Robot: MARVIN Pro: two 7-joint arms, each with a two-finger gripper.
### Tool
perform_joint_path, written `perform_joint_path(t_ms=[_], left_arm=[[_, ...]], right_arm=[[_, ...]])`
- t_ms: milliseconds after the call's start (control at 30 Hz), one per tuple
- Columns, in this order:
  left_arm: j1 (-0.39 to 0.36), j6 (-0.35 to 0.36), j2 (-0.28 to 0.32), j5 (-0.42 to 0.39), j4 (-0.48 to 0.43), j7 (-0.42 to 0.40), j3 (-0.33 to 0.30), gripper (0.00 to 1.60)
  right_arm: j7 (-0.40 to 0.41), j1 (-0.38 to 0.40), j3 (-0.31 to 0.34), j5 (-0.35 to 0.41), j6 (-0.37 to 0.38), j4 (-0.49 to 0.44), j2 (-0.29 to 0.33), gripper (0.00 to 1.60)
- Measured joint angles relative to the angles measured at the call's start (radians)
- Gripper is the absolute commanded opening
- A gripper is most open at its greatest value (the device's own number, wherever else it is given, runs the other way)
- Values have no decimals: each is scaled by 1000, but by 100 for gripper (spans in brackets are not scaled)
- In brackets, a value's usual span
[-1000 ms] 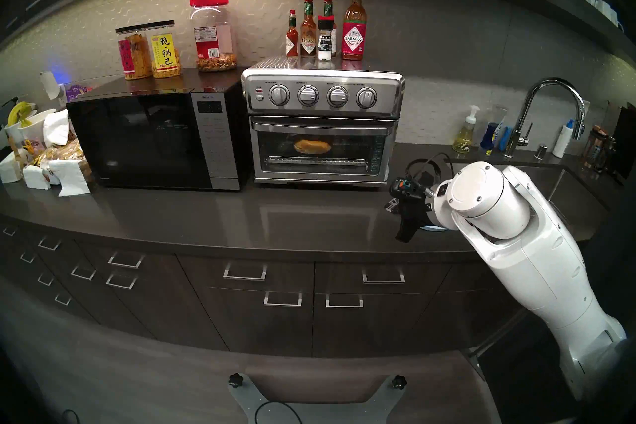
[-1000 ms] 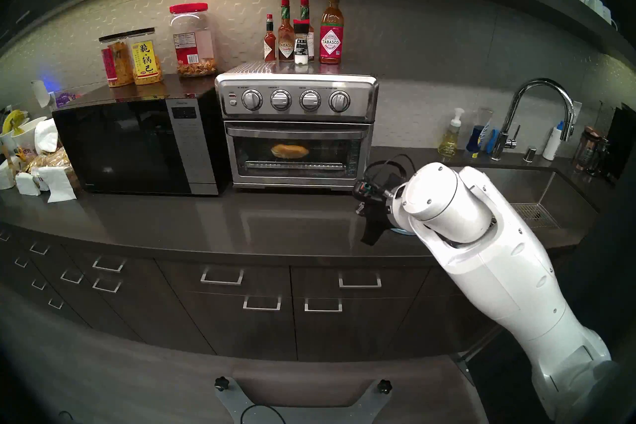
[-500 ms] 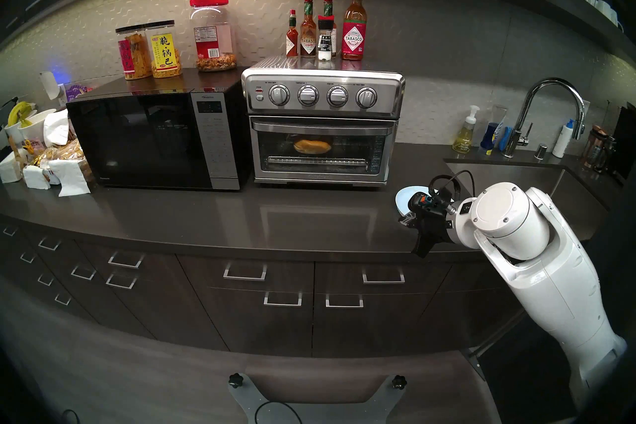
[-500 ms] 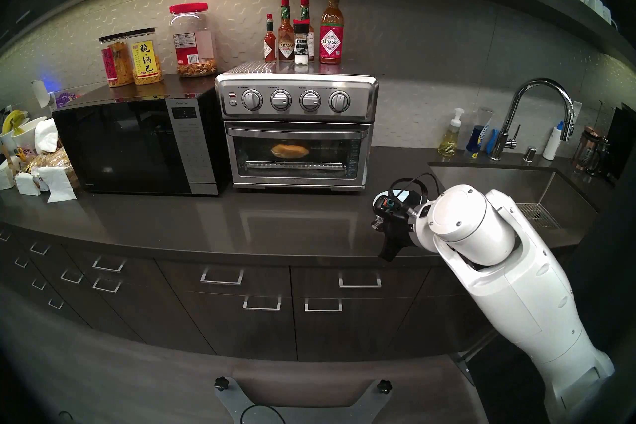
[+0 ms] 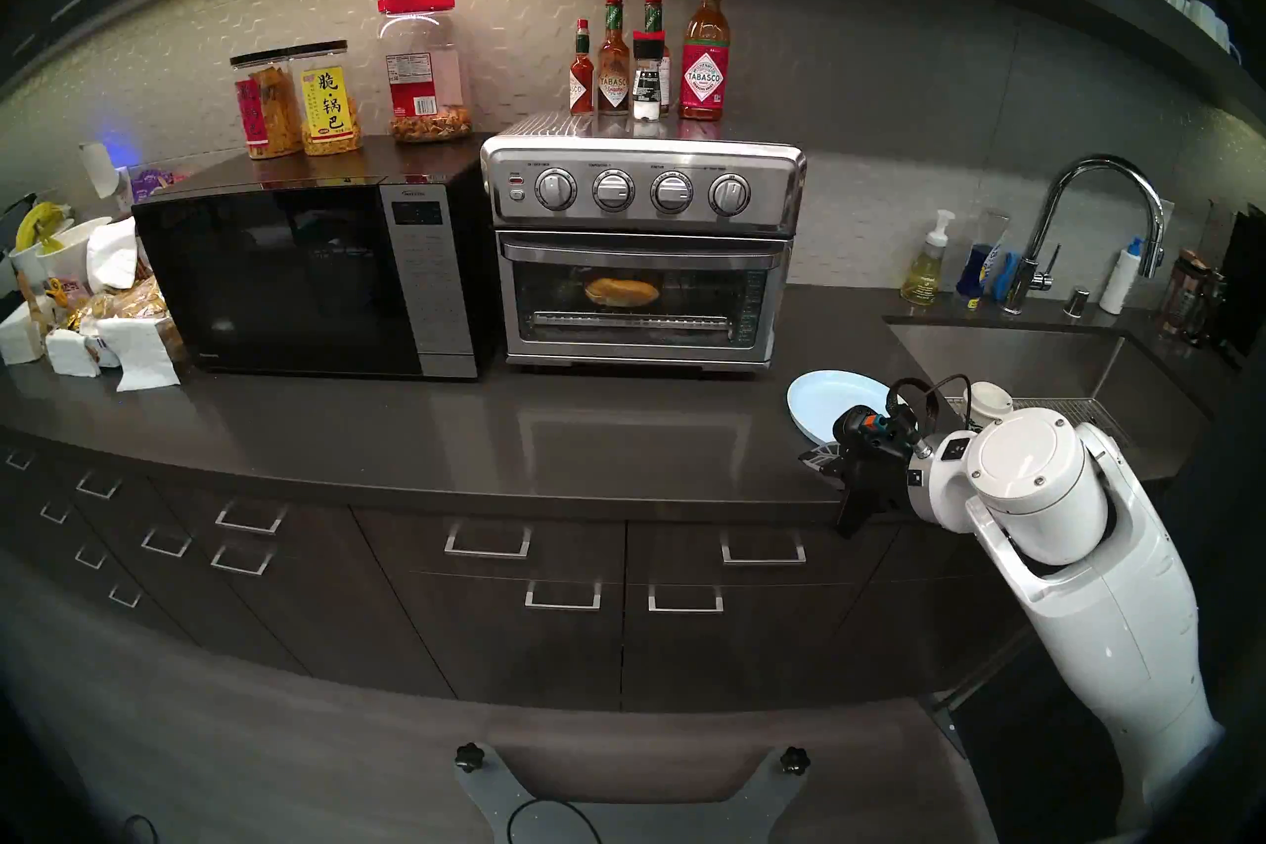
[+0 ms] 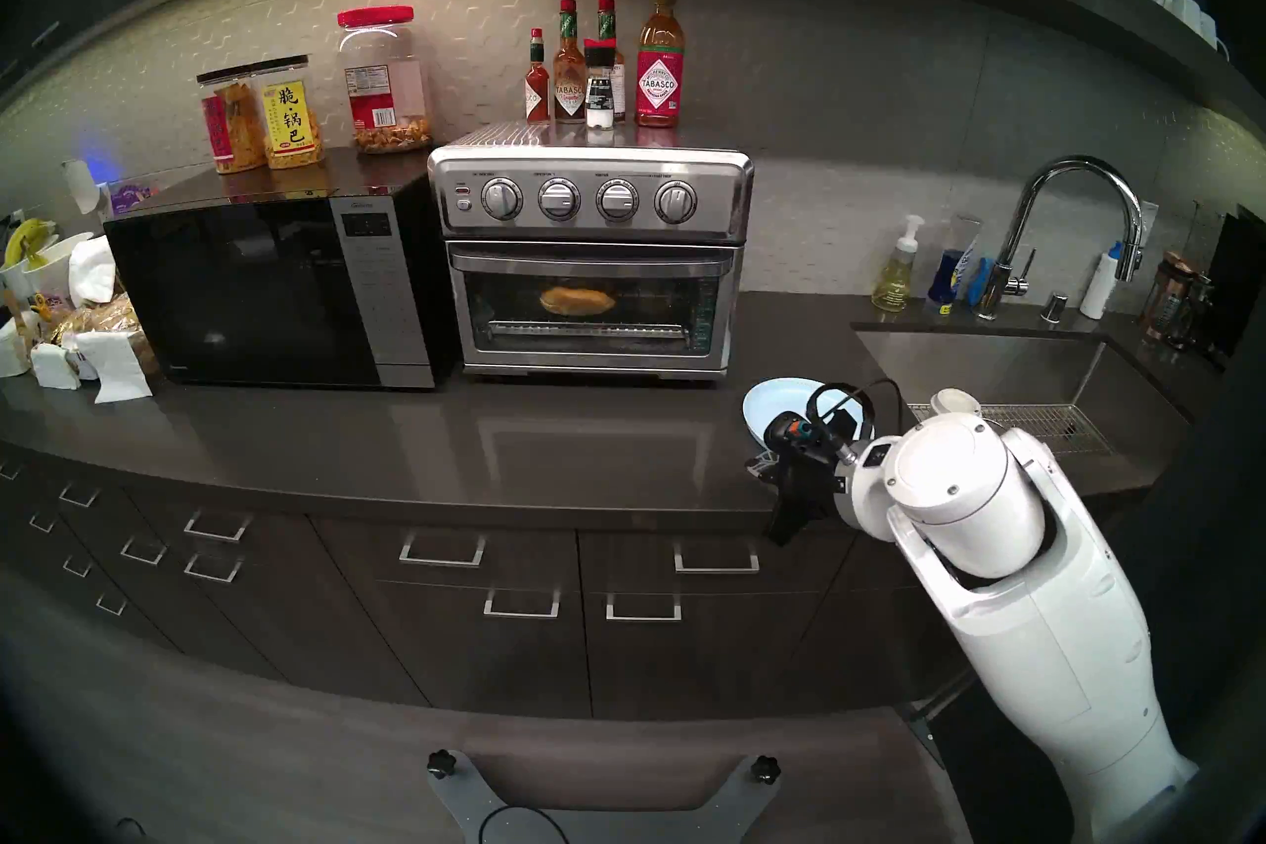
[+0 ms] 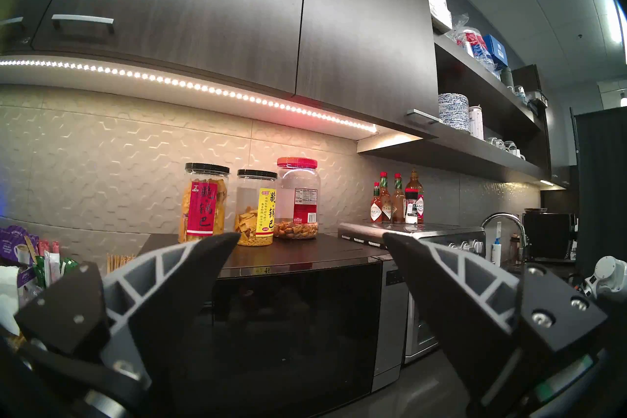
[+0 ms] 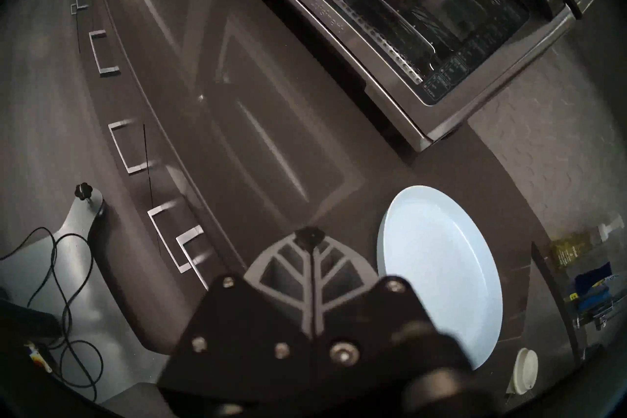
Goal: Open the oven and place the bagel inside on the rack
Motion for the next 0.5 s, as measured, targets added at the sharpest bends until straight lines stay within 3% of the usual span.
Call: perform_joint_path(t_ms=[500], left_arm=[[0,0,0,1,0,0,0,160]], right_arm=[[-110,-194,155,106,-202,-27,-158,0]])
